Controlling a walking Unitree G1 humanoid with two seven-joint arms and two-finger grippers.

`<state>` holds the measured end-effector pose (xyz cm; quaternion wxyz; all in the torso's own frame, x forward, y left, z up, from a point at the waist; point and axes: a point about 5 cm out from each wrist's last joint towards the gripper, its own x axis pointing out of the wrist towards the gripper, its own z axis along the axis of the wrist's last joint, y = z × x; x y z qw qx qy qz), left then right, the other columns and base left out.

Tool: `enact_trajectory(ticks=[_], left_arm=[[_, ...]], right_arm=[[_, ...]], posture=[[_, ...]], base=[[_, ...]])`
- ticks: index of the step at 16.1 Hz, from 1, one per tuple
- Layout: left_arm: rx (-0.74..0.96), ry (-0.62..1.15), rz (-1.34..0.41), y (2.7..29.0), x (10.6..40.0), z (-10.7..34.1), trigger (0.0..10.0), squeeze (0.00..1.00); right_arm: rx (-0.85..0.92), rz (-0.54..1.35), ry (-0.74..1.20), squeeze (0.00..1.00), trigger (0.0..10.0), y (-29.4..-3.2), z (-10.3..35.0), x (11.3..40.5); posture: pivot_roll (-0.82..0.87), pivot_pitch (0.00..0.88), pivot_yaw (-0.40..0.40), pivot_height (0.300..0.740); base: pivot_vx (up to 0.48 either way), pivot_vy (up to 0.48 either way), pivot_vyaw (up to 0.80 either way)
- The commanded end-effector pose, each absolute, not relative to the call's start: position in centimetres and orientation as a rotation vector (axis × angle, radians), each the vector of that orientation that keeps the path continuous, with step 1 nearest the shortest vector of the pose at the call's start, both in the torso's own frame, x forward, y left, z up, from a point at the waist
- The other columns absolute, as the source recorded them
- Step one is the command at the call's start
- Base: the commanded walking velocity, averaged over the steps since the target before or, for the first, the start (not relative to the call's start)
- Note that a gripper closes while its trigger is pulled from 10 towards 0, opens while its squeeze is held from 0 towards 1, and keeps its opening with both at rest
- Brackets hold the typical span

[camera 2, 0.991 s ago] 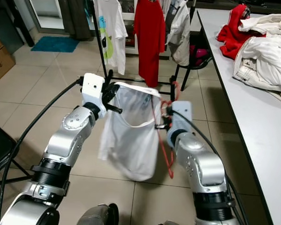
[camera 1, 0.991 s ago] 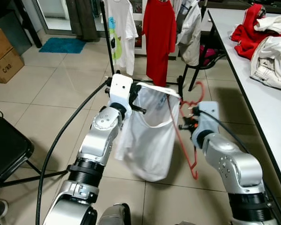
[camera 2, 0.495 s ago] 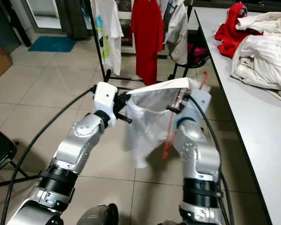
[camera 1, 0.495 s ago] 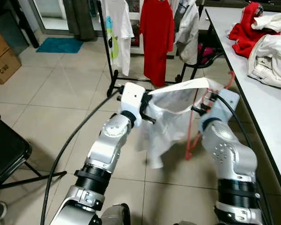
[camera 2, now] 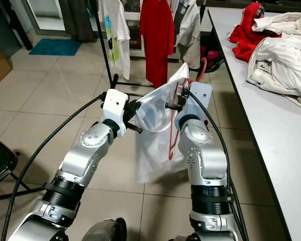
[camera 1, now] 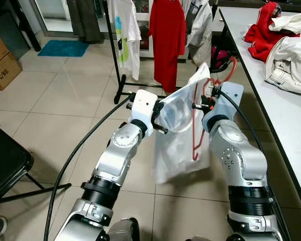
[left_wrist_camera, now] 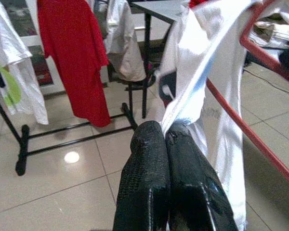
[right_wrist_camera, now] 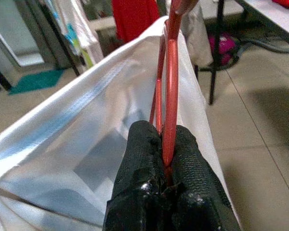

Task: Hang hanger

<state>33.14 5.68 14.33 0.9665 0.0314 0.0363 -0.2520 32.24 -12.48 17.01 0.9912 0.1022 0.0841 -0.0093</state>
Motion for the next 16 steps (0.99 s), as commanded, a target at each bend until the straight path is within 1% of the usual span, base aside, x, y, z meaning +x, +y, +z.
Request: enact_trajectory(ticks=[1, 4, 7, 9, 10, 12, 13, 14, 15, 16], left_arm=[[0.061, 0.079, -0.509, 5.8, 33.2, 14.4, 10.0, 1.0], [0.049, 0.097, -0.516, 6.0, 33.1, 14.1, 10.0, 1.0], [0.034, 0.078, -0.552, 6.1, 33.1, 14.6, 10.0, 1.0], [0.031, 0.052, -0.56, 7.3, 32.9, 15.0, 10.0, 1.0], [0.027, 0.018, -0.557, 9.0, 32.9, 15.5, 10.0, 1.0], [0.039, -0.02, -0.571, 10.5, 32.8, 16.2, 10.0, 1.0], [0.088, -0.094, -0.58, 14.5, 33.0, 18.1, 10.0, 1.0], [0.13, -0.125, -0.566, 16.9, 33.1, 19.5, 10.0, 1.0], [0.146, -0.134, -0.562, 17.5, 33.1, 19.9, 10.0, 1.0], [0.175, -0.158, -0.547, 19.4, 33.2, 21.3, 10.0, 1.0]], right_arm=[[0.218, 0.013, 0.083, 0.0, 10.0, -12.2, 18.4, 32.2], [0.237, 0.048, 0.026, 0.0, 10.0, -12.0, 19.0, 32.2], [0.231, 0.094, -0.017, 0.0, 10.0, -11.7, 19.4, 32.1], [0.246, 0.138, -0.041, 0.0, 10.0, -11.7, 19.6, 31.8], [0.236, 0.18, -0.061, 0.0, 10.0, -12.0, 19.7, 31.6], [0.214, 0.236, -0.073, 0.0, 10.0, -12.3, 19.8, 31.4], [0.12, 0.399, -0.085, 0.0, 10.0, -13.3, 20.0, 30.5], [0.1, 0.452, -0.095, 0.0, 10.0, -14.1, 20.2, 30.0], [0.097, 0.472, -0.1, 0.0, 10.0, -14.4, 20.3, 29.9], [0.091, 0.528, -0.117, 0.0, 10.0, -15.0, 20.8, 29.4]], posture=[[0.03, 0.071, 0.014, 0.74], [0.03, 0.065, 0.021, 0.74], [0.03, 0.054, 0.029, 0.74], [0.04, 0.048, 0.035, 0.74], [0.04, 0.042, 0.039, 0.74], [0.04, 0.042, 0.039, 0.74], [0.05, 0.038, 0.038, 0.74], [0.06, 0.038, 0.037, 0.74], [0.06, 0.039, 0.037, 0.74], [0.06, 0.04, 0.036, 0.74]], base=[[0.0, 0.0, 0.0], [0.0, 0.0, 0.0], [0.0, 0.0, 0.0], [0.0, 0.0, 0.0], [0.0, 0.0, 0.0], [0.0, 0.0, 0.0], [0.0, 0.0, 0.0], [0.0, 0.0, 0.0], [0.0, 0.0, 0.0], [0.0, 0.0, 0.0]])
